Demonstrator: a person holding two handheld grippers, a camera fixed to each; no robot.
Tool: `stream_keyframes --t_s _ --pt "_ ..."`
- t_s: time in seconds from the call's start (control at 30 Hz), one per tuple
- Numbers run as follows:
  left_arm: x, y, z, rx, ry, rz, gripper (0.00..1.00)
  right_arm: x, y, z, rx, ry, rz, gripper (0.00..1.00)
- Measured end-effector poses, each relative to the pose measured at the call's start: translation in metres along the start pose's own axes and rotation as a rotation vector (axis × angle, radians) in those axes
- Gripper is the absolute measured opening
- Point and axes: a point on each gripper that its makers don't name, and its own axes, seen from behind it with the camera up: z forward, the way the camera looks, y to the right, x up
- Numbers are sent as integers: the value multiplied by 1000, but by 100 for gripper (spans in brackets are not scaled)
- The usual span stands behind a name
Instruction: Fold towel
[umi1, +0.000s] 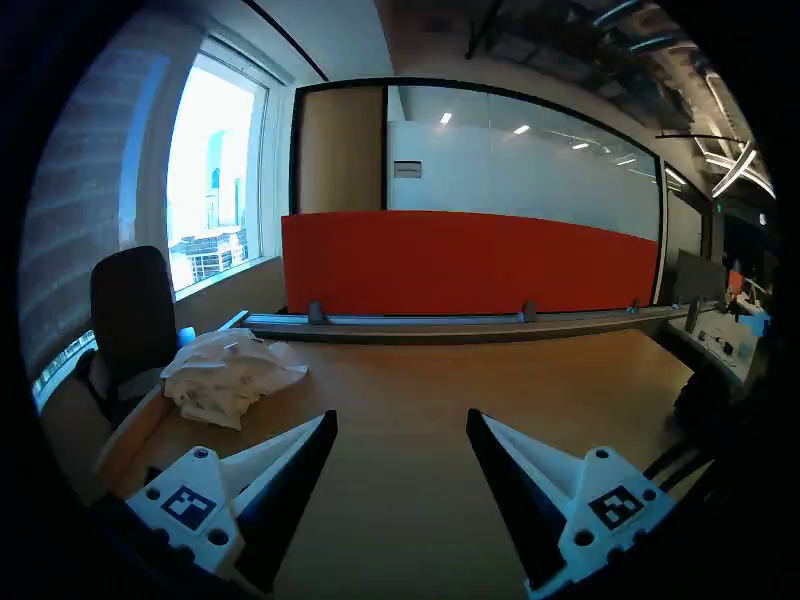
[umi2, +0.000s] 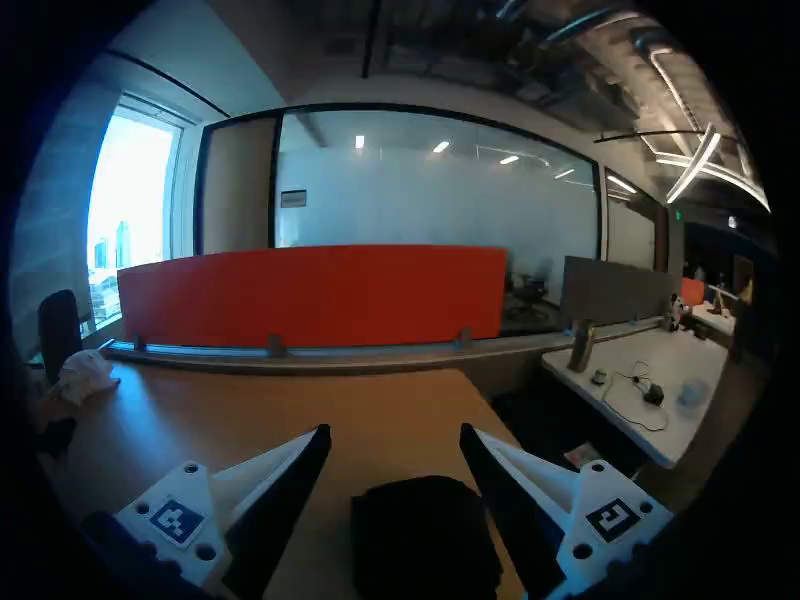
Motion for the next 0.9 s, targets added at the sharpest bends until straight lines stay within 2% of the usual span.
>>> stream_keyframes --t_s 0.27,0.57,0.9 --pt "5 -5 2 1 14 10 96 17 -23 2 30 38 1 100" --pt "12 -7 2 -2 32 5 96 39 -61 3 64 85 5 100" --pt "18 -14 1 -1 50 -4 96 48 -92 7 87 112 2 100"
